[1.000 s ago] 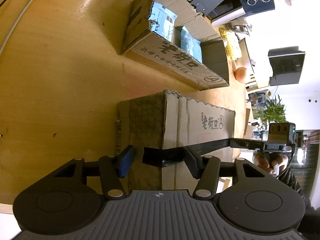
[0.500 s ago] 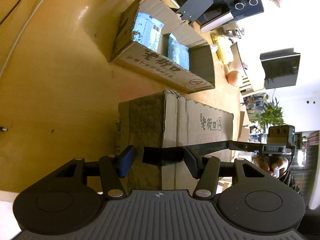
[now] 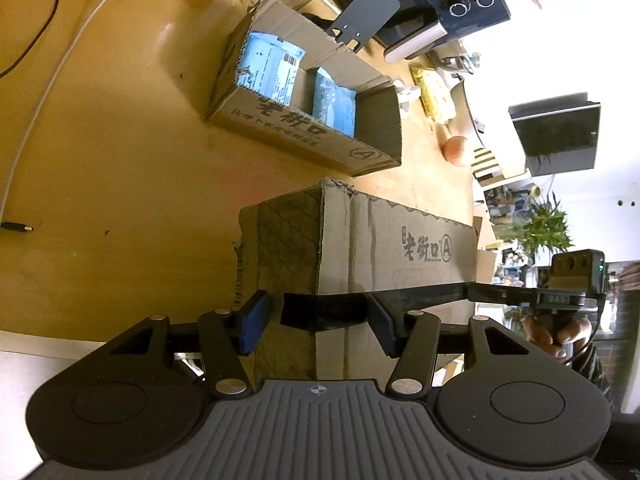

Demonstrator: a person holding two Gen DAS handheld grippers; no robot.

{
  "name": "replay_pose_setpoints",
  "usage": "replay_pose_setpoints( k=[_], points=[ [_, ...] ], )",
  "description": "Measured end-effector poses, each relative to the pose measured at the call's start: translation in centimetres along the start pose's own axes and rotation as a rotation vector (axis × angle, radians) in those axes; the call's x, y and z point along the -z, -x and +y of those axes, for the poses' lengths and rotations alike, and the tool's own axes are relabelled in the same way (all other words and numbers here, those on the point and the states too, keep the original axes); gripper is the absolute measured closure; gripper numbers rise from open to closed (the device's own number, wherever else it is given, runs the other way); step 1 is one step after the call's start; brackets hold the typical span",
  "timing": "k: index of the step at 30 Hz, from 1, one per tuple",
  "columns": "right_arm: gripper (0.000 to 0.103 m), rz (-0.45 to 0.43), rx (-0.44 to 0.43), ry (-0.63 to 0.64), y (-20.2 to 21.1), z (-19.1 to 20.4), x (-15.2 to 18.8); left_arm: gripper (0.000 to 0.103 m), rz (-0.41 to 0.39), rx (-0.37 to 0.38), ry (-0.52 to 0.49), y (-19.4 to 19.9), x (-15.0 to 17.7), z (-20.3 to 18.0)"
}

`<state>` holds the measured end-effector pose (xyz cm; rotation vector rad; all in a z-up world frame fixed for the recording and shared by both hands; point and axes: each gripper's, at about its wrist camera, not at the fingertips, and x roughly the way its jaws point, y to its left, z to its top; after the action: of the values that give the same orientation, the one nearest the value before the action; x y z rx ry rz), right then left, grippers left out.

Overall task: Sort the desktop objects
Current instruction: 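Lift the taped box with both grippers and carry it over the open box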

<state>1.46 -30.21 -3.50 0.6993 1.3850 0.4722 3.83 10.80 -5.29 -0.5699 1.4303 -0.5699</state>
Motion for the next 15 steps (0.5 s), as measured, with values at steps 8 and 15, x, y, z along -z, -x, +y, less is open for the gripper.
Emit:
replay_pose_setpoints(
  k=[8, 15],
  points=[
    [0.068, 0.003, 0.009, -0.019, 0.1, 0.5, -1.2, 0.051, 0.001, -0.004, -0.005, 0.3, -1.6, -0.5],
    [0.068, -0.008, 0.011, -0.029, 0.0, 0.9, -2.7, 0.051, 0.005, -0.009, -0.016, 0.3, -3.8, -0.7]
  ],
)
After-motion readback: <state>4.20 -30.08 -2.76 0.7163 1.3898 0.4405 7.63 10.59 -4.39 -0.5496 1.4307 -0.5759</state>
